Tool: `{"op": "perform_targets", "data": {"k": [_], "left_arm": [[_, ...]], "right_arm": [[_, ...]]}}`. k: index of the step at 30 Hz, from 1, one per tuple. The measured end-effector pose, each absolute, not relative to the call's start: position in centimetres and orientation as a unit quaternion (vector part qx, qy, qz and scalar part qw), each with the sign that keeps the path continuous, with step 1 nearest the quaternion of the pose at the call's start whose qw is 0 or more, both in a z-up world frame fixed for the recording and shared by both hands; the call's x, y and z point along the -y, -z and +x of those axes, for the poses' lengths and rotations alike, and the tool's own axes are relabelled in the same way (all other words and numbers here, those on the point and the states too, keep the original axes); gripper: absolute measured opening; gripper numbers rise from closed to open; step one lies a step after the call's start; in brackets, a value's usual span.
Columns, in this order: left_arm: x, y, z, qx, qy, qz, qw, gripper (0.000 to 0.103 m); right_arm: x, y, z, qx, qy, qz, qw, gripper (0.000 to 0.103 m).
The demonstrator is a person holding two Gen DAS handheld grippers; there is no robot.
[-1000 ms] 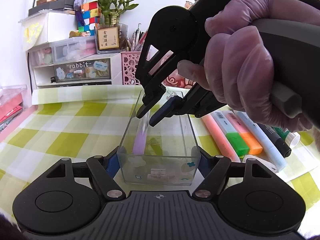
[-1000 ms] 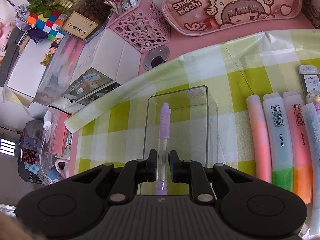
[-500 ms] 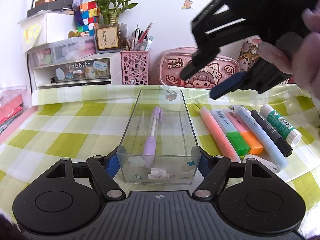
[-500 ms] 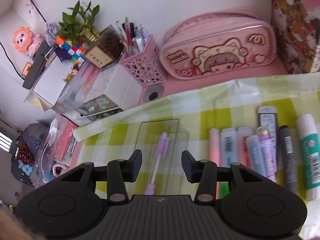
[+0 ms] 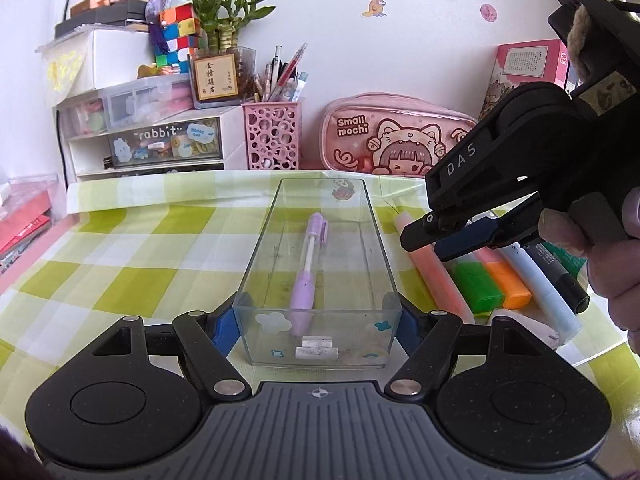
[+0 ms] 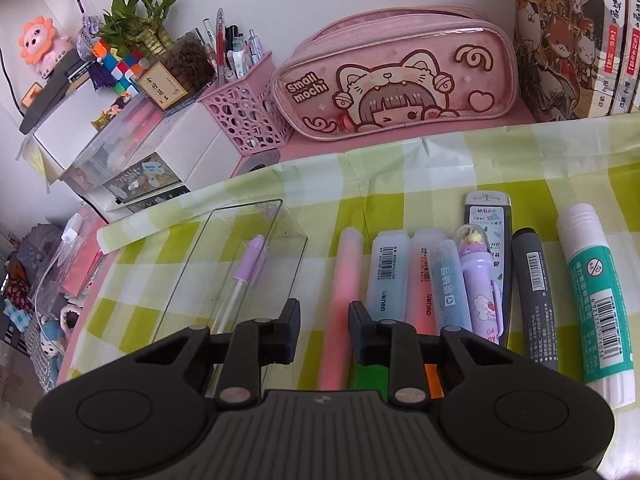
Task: Organize stationery
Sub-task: 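Grasp the pink highlighter with the right gripper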
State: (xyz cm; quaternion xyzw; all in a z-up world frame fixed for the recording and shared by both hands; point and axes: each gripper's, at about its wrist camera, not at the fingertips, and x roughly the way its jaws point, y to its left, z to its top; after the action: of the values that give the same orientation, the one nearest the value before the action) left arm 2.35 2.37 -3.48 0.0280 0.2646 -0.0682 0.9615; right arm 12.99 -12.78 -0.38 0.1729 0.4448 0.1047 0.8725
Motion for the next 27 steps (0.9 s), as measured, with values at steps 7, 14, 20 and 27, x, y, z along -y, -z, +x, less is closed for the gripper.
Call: {"op": "perform_targets", "data": {"k": [7, 14, 20, 27], "left_arm": [[-2.5, 3.5, 2.3, -0.264, 0.07, 0.026, 0.962, 0.073], [-2.6, 3.5, 2.5, -0.266, 0.073, 0.022, 0.961, 0.073], [-2.6, 3.5, 2.5, -0.266, 0.073, 0.022, 0.961, 0.073], [-2.6, 3.5, 2.5, -0.266, 0.073, 0.023, 0.961, 0.073]], "right_arm": [[10.7, 0.9, 12.6, -0.431, -0.092, 0.08, 0.894, 0.021], [9.6, 1.0, 12.6, -0.417, -0.08, 0.034, 0.905, 0.021], [11.1, 0.8, 12.9, -0.433, -0.086, 0.102, 0.891, 0.02], [12.8, 0.0, 12.8, -0.439, -0.108, 0.179, 0.874, 0.02]]}}
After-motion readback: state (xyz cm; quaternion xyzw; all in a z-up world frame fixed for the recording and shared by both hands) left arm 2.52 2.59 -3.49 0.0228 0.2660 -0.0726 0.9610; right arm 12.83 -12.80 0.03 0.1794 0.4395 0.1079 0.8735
